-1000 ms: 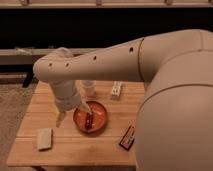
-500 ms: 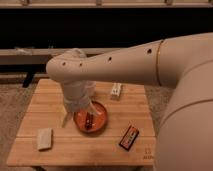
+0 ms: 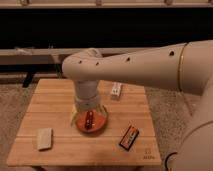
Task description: Move the arm in a circular motion
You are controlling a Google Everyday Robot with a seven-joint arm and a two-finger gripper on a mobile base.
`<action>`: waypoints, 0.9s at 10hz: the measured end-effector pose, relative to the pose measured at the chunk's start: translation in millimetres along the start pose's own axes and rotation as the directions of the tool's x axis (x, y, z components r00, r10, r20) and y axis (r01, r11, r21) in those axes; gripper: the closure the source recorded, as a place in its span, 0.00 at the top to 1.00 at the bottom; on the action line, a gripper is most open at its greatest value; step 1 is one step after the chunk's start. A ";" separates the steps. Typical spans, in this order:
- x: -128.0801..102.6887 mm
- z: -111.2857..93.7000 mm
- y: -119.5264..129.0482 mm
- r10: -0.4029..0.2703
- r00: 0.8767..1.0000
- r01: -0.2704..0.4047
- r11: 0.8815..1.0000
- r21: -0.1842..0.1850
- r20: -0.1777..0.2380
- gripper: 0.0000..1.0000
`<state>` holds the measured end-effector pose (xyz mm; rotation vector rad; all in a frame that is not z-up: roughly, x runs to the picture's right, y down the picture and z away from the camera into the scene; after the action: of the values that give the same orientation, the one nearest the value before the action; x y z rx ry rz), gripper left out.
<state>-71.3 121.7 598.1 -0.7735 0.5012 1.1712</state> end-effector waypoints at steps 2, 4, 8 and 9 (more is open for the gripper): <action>1.3 -3.0 -18.7 0.023 1.000 -0.023 1.000 -0.004 0.003 0.80; 4.0 -5.3 -34.3 0.051 0.999 -0.051 0.999 -0.009 0.005 0.80; -14.7 -9.0 -58.2 0.063 0.998 -0.063 0.998 -0.012 0.013 0.80; -23.7 -11.1 -68.0 0.068 0.998 -0.067 0.998 -0.015 0.017 0.80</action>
<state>-14.4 86.0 626.3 -0.7627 0.5080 1.2443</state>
